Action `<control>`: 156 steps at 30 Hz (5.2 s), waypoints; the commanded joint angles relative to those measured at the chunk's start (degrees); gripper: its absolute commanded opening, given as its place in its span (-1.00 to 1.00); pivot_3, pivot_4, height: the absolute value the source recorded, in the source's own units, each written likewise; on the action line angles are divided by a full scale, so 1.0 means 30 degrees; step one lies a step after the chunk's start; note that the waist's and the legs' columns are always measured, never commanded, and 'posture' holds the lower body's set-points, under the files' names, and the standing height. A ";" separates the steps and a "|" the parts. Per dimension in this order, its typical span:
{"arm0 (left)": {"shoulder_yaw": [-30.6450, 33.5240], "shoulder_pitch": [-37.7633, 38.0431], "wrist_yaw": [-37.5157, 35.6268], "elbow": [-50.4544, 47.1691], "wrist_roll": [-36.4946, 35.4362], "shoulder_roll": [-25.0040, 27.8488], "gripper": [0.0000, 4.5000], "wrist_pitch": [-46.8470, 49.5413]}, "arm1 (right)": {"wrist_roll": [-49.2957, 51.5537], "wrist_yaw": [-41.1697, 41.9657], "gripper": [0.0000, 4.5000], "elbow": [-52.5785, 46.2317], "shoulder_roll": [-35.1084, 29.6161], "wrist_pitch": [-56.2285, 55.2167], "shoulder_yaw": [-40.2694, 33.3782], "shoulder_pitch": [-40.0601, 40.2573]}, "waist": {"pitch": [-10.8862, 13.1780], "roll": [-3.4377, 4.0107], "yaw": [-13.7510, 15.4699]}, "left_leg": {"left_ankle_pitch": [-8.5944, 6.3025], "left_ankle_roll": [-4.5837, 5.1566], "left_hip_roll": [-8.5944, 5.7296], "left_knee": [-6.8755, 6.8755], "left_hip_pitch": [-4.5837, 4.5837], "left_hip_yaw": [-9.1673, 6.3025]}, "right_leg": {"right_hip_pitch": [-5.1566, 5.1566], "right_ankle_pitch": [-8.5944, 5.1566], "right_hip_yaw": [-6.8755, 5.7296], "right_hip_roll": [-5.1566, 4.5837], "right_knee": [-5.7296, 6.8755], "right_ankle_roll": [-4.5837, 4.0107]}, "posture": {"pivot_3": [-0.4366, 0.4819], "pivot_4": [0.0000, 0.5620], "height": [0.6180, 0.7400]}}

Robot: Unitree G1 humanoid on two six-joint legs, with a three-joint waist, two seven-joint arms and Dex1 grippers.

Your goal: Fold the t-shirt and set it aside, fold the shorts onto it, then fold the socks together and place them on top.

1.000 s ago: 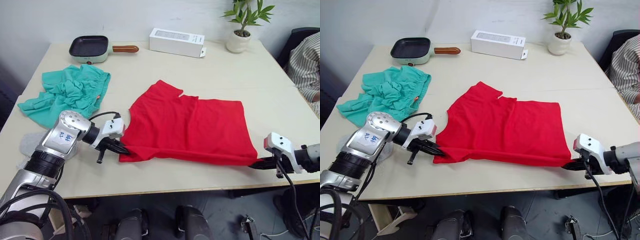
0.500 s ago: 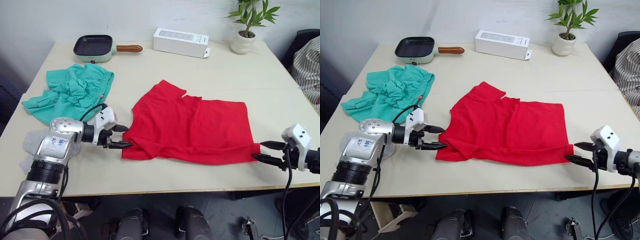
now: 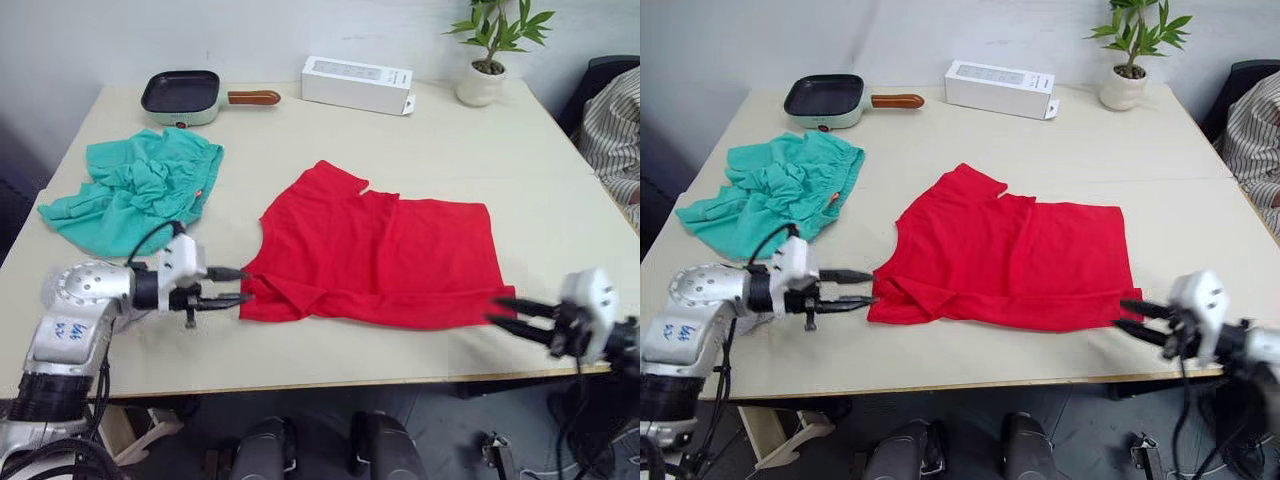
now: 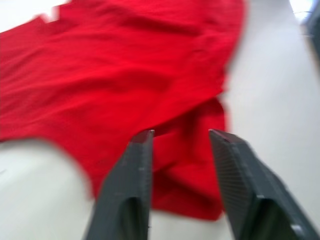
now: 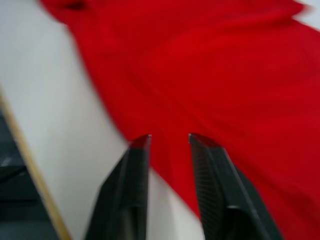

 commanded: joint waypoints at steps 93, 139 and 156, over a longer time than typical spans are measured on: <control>-0.0005 0.0838 1.2367 0.3141 0.3599 -0.5261 -0.99 -0.1736 | -0.4510 -1.3289 -1.00 0.7238 0.5065 -0.8897 -0.1392 0.0295 | -0.0446 0.0115 0.0155 | -0.0117 -0.0080 0.0110 -0.0045 0.0030 0.0023 | 0.0013 0.0005 0.0007 0.0002 -0.0110 -0.0058 | -0.05 -0.47 1.00; -0.1854 0.2715 0.7764 0.1695 0.8203 0.0677 -0.99 -0.9019 | -0.8438 -0.5318 -1.00 1.2403 -0.3587 -1.6862 0.2123 -0.1569 | -0.0441 0.0200 0.0309 | -0.0090 -0.0168 0.0157 -0.0348 0.0315 0.0047 | 0.0250 0.0033 -0.0039 0.0019 -0.0372 -0.0136 | -0.05 -0.47 1.00; 0.1939 1.2627 0.8316 -0.7141 0.6826 0.0935 -0.99 -0.6096 | -0.4042 -0.2616 -1.00 0.8539 -0.4017 -1.6740 0.0377 0.5253 | -0.0426 0.0181 0.0373 | -0.0233 -0.0056 0.0195 -0.0369 0.0308 0.0037 | 0.0268 -0.0043 -0.0035 0.0032 -0.0477 -0.0194 | -0.05 -0.47 1.00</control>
